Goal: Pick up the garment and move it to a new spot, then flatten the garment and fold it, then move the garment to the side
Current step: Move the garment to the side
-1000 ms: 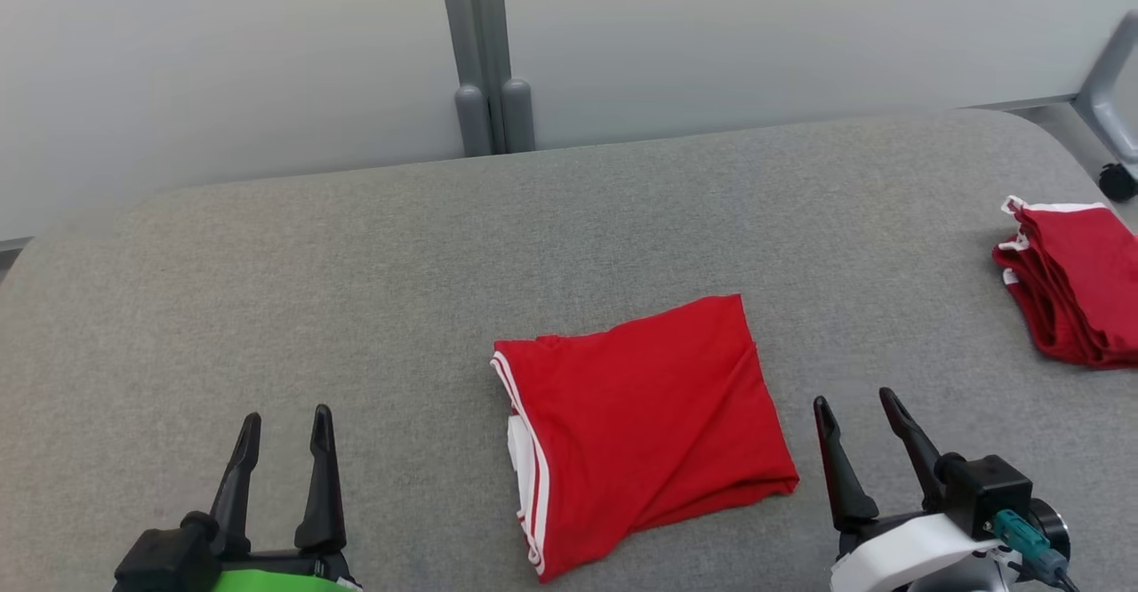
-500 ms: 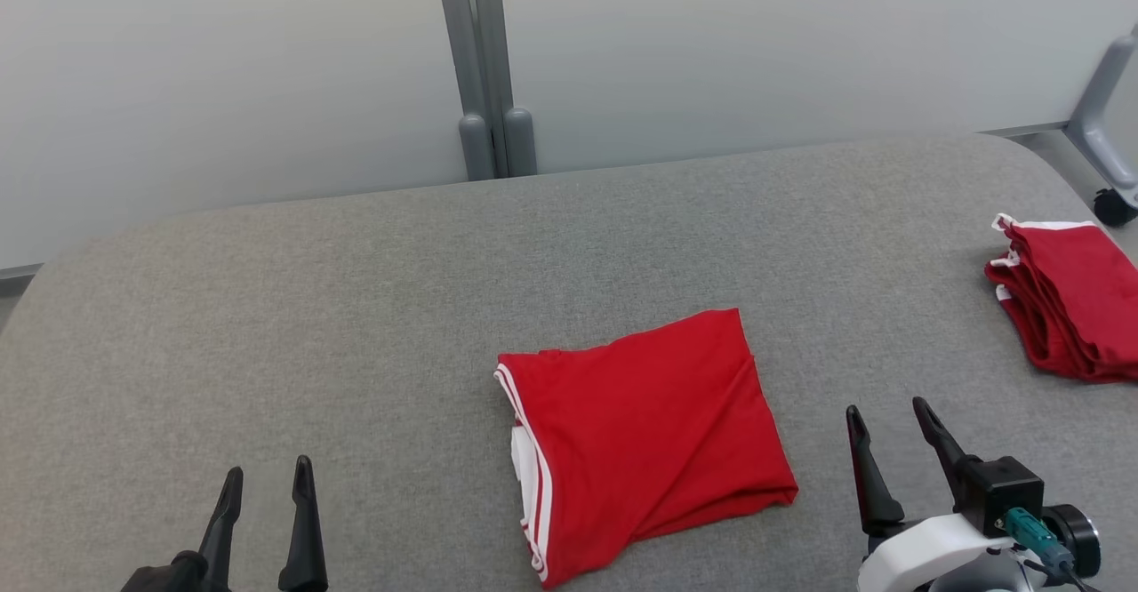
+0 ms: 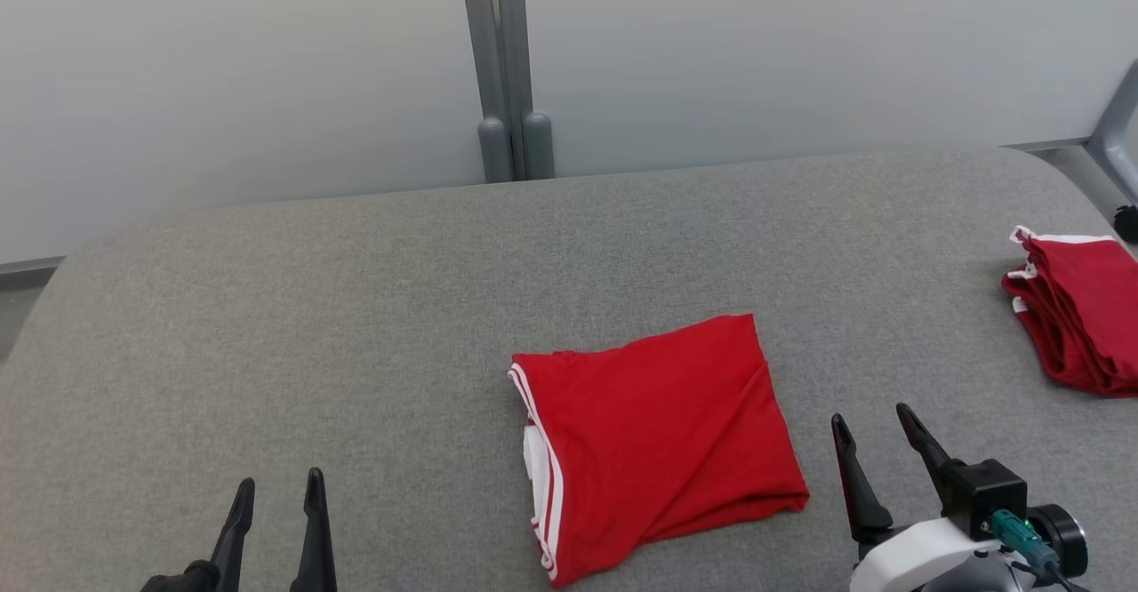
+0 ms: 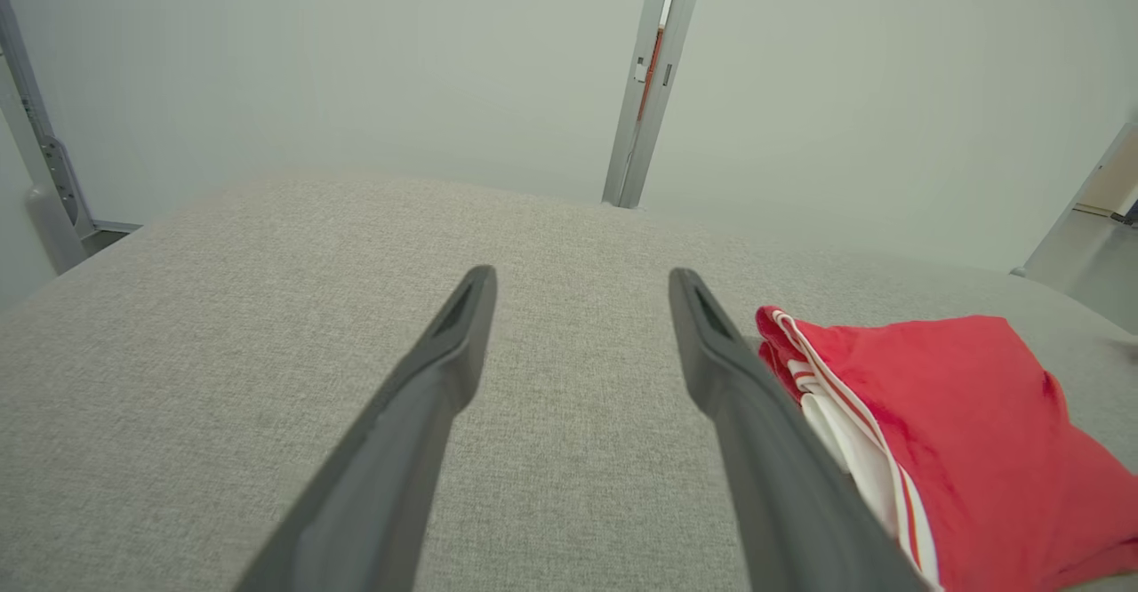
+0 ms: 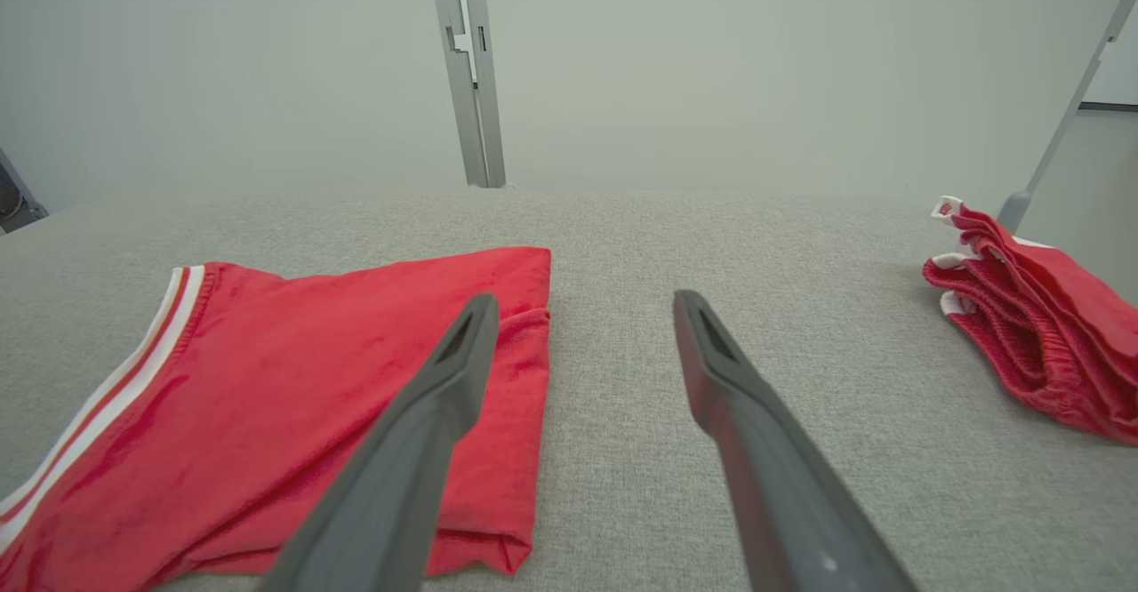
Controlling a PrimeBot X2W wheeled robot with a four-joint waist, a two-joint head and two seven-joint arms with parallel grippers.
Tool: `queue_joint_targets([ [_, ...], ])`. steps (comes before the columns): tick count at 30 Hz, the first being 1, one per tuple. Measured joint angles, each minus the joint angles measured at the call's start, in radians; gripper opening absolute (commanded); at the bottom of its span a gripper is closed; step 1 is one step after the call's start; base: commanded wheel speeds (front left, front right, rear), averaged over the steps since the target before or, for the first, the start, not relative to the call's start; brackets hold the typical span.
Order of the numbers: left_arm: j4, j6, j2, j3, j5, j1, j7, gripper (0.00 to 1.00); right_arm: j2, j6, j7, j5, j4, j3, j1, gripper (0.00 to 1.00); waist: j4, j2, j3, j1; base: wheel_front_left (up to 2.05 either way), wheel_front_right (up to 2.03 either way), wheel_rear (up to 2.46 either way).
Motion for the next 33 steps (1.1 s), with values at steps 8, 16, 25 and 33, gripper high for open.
queue_joint_targets([
  [8, -0.002, 0.0, 0.0, -0.01, 0.002, 0.0, 0.0, 1.0, 0.003, 0.0, 0.0, -0.001, -0.012, -0.006, -0.001, 1.0, 0.005, 0.0, 0.009, 0.0, 0.0, 0.0, 0.0],
  [16, -0.006, 0.0, 0.0, -0.02, 0.0, 0.0, 0.0, 1.0, -0.022, 0.0, 0.065, -0.007, 0.014, 0.004, -0.066, 1.0, 0.023, 0.0, 0.018, 0.0, 0.0, 0.0, 0.0],
  [25, -0.007, 0.0, 0.0, -0.052, -0.007, -0.004, 0.0, 1.0, -0.065, 0.0, 0.357, 0.05, 0.146, 0.041, -0.2, 1.0, 0.064, 0.0, 0.044, 0.0, 0.0, 0.0, 0.0],
  [33, -0.005, 0.0, 0.0, -0.073, -0.008, -0.018, 0.0, 1.0, -0.084, 0.0, 0.437, 0.104, 0.257, 0.087, -0.263, 1.0, 0.117, 0.0, 0.079, 0.0, 0.0, 0.0, 0.0],
])
